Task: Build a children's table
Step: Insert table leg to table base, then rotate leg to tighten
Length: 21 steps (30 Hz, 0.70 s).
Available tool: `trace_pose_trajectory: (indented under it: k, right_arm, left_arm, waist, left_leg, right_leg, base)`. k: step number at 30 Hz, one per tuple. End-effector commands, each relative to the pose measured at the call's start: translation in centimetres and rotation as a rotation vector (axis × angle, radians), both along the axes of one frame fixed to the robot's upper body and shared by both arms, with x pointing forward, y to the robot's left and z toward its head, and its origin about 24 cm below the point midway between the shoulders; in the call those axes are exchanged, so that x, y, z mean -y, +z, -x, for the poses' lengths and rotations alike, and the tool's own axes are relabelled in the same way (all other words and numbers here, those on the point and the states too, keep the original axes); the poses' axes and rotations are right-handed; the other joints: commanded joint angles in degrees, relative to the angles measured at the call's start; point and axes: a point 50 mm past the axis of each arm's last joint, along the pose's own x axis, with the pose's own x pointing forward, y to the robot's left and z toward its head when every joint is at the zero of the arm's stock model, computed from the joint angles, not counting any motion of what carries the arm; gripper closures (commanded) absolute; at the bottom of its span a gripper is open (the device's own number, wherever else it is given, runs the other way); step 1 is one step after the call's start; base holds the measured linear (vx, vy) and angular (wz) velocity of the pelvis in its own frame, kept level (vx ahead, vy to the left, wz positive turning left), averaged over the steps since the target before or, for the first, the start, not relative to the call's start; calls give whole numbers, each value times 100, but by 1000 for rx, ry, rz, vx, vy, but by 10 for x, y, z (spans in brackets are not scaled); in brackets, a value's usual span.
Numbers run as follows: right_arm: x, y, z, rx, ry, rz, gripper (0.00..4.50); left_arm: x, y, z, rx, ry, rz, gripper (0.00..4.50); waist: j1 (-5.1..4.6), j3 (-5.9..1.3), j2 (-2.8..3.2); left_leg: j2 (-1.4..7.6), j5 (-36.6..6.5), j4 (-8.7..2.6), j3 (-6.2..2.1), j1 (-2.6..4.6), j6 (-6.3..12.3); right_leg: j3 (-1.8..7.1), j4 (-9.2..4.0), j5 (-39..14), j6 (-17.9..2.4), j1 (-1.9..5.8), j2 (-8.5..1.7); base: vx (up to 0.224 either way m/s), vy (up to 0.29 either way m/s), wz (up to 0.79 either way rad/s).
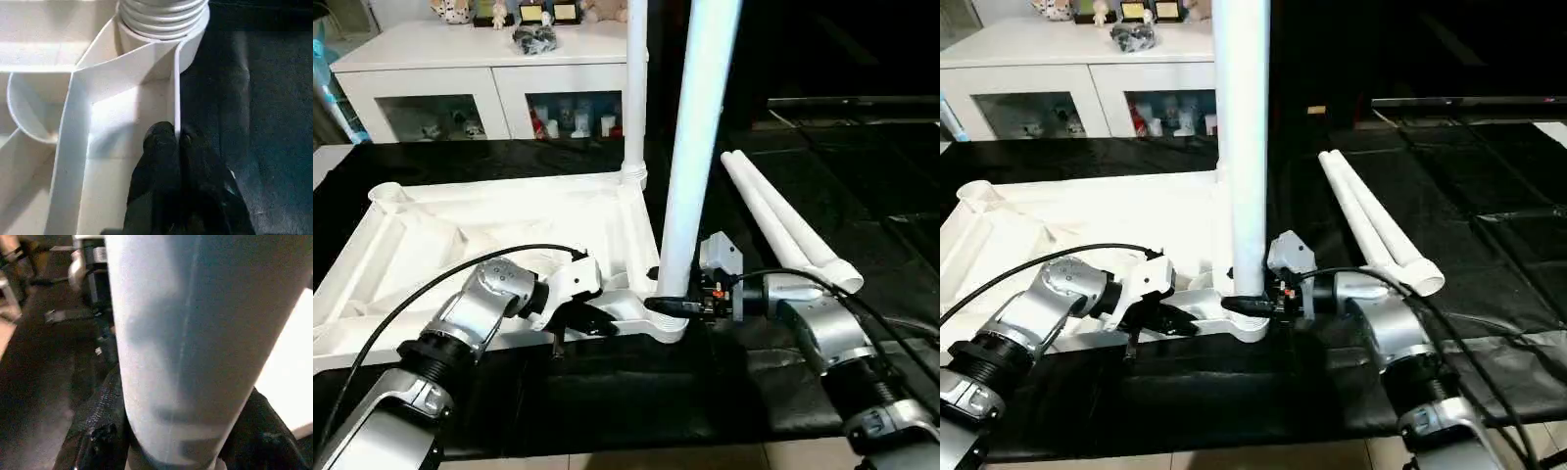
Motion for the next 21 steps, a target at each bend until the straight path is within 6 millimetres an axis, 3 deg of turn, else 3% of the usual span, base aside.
trace_pose_trajectory:
  k: [1,3,4,6,8,9,10,11,12,13,14,15,16,17,20,21]
  right_arm:
    - [-10,-38,9,-140,-103,69,257]
    - [-10,-38,4,-135,-169,63,257]
    - [-10,-38,4,-135,-169,63,257]
    - [-13,-37,-10,-139,-335,29,257]
    - [-19,-35,-22,-146,-463,16,257]
    - [-23,-35,-28,-154,-526,17,257]
    - [-27,-35,-32,-166,-563,19,257]
    - [-29,-35,-34,-179,-585,20,257]
    - [-31,-35,-35,-183,-596,24,257]
    - [-34,-36,-36,-180,-608,40,257]
    - [-34,-36,-36,-180,-608,40,257]
    - [-35,-37,-37,-180,-626,51,257]
    - [-35,-37,-37,-181,-626,51,257]
    - [-38,-39,-36,-189,-634,55,257]
    - [-40,-41,-35,-198,-645,59,257]
    - [-41,-42,-36,-198,-649,62,257]
  left_arm:
    - [13,15,-10,66,85,89,450]
    - [12,17,-12,70,133,99,450]
    - [12,17,-12,70,133,99,450]
    - [12,19,-11,75,224,123,450]
    - [16,21,-7,73,290,142,450]
    - [21,21,-5,73,336,152,450]
    - [26,21,-3,77,363,159,450]
    - [31,21,-2,84,383,162,450]
    - [33,21,-2,88,397,164,450]
    - [38,21,-1,93,423,170,450]
    - [38,21,-1,93,423,170,450]
    - [42,21,0,100,441,167,450]
    - [43,21,0,100,442,167,450]
    - [46,20,0,108,459,160,450]
    - [48,19,-1,122,478,136,450]
    - [47,19,-1,129,488,122,450]
  waist:
    - [-75,-120,-17]
    - [-171,-91,-18]
    - [-171,-91,-18]
    - [-329,-76,14]
    - [-399,-64,77]
    - [-512,-54,149]
    - [-580,-17,156]
    - [-627,-3,195]
    - [-635,16,146]
    - [-674,25,48]
    - [-674,25,48]
    - [-701,28,-39]
    - [-704,18,-17]
    - [-723,19,3]
    - [-746,20,30]
    - [-762,24,64]
  left_leg:
    - [132,-2397,-464,-104,34,119]
    - [98,-2606,-444,-132,71,63]
    - [98,-2606,-444,-132,71,63]
    - [126,-2950,-474,-214,39,-18]
    - [150,-3207,-481,-247,45,-48]
    - [234,-3556,-571,-345,-19,-75]
    - [272,-3746,-631,-388,-79,-65]
    - [356,-4195,-756,-462,-161,-100]
    - [349,-4401,-782,-443,-119,-140]
    - [171,-4099,-593,-341,65,-136]
    - [171,-4099,-593,-341,65,-136]
    - [-27,-3086,-347,-257,98,55]
    - [-21,-2873,-335,-271,52,80]
    - [24,-2764,-392,-312,-58,103]
    - [63,-3055,-444,-372,-28,71]
    - [82,-3239,-472,-397,-19,71]
  right_leg:
    - [268,-663,-3517,-467,118,-366]
    - [193,-733,-3898,-315,80,-356]
    - [193,-733,-3898,-315,80,-356]
    - [60,-774,-4007,-164,129,-371]
    - [-5,-791,-3991,-128,142,-377]
    - [-98,-734,-3508,-193,286,-385]
    - [-109,-686,-3278,-221,324,-365]
    - [-71,-493,-2780,-305,428,-345]
    - [24,-471,-2643,-408,365,-354]
    - [3,-739,-3373,-406,162,-430]
    - [3,-739,-3373,-406,162,-430]
    - [-123,-1006,-4422,-123,111,-514]
    - [-141,-996,-4440,-62,159,-536]
    - [-163,-961,-4280,6,230,-508]
    - [-166,-940,-3941,-63,192,-448]
    - [-150,-901,-3793,-156,189,-441]
  base:
    - [0,0,0]
    - [0,0,0]
    - [0,0,0]
    - [0,0,0]
    - [0,0,0]
    - [-38,52,-19]
    - [-38,52,-19]
    - [-52,43,-18]
    - [0,0,0]
    - [0,0,0]
    - [0,0,0]
    - [56,-25,-1]
    - [56,-25,-1]
    - [0,0,0]
    - [0,0,0]
    - [0,0,0]
